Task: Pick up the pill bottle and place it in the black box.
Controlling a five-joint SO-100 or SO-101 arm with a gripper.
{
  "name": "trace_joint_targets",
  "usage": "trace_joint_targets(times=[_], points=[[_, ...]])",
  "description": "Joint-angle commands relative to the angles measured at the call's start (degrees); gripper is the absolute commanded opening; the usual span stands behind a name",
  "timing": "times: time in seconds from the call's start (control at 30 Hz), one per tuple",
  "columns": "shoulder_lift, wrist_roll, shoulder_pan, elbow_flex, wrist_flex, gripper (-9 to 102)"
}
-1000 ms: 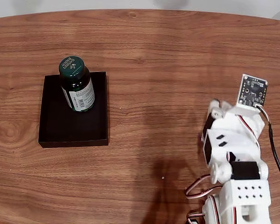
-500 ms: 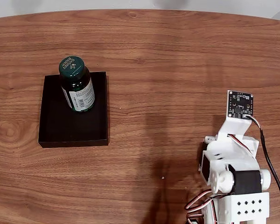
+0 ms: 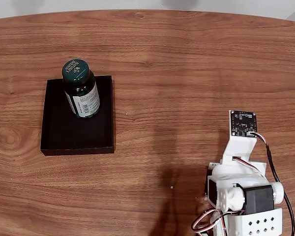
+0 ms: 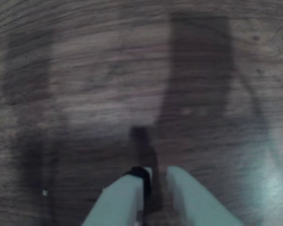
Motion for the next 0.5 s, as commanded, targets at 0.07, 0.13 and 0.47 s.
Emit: trace_joint_targets(times=[0.07,0.13,0.47], points=[[0.7,-7.29,-0.18,-1.14,0.88,2],[0.7,-8.96,-0.97,-1.14,2.02,2],[0.7,-10.72,0.18,-1.14,6.77,2]])
